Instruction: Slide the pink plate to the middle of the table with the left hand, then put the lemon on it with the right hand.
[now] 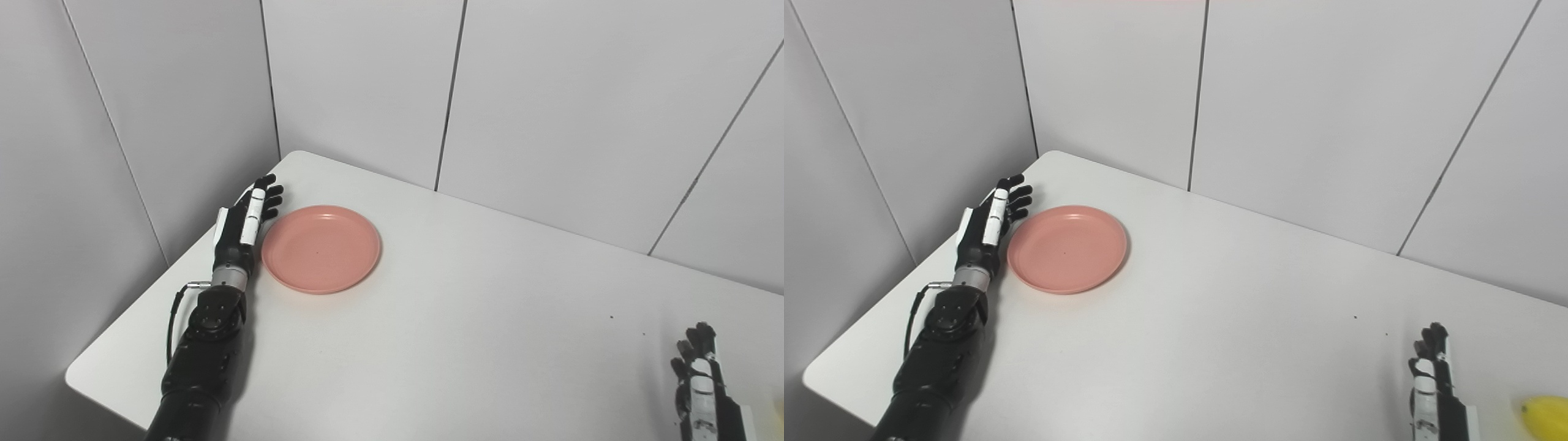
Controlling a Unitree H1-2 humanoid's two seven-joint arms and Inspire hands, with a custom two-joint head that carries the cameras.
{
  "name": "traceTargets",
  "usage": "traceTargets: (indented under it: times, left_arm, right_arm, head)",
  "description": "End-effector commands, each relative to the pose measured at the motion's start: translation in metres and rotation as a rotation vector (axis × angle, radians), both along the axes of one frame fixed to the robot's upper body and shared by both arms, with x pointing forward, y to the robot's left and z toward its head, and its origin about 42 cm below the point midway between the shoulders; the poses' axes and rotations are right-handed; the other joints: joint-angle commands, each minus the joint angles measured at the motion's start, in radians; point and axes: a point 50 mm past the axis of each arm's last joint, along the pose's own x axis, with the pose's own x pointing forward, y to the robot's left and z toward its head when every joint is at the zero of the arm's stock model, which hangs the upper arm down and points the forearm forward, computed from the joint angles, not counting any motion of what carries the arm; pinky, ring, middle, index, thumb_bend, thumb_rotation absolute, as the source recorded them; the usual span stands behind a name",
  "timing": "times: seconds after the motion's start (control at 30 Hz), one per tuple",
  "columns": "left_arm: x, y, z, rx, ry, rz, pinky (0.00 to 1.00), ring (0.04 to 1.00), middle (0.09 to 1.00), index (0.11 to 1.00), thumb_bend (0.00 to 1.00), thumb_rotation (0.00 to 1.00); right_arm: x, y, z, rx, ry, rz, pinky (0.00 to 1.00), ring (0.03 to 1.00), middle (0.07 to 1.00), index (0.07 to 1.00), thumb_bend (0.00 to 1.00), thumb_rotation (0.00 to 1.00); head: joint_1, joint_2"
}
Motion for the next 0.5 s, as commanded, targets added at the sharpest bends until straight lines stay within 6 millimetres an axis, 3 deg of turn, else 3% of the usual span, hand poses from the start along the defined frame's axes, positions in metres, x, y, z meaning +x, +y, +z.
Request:
traceTargets:
  times: [0.0, 0.47]
  left_arm:
    - [0.012, -0.008, 0.016, 0.018, -0.074, -0.015, 0.82, 0.813, 0.808, 0.804, 0.62, 1.0]
    - [0.015, -0.03, 0.007, 0.004, -0.058, -0.076, 0.83, 0.819, 0.82, 0.811, 0.61, 1.0]
  right_arm:
    - [0.003, -0.002, 0.014, -0.003, -0.044, -0.002, 1.0, 0.999, 0.986, 0.988, 0.32, 1.0]
    - [0.001, 0.001, 0.018, 0.002, -0.041, -0.004, 1.0, 0.994, 0.981, 0.984, 0.35, 1.0]
  head:
    - [-0.001, 0.003]
    - [-0.001, 0.009]
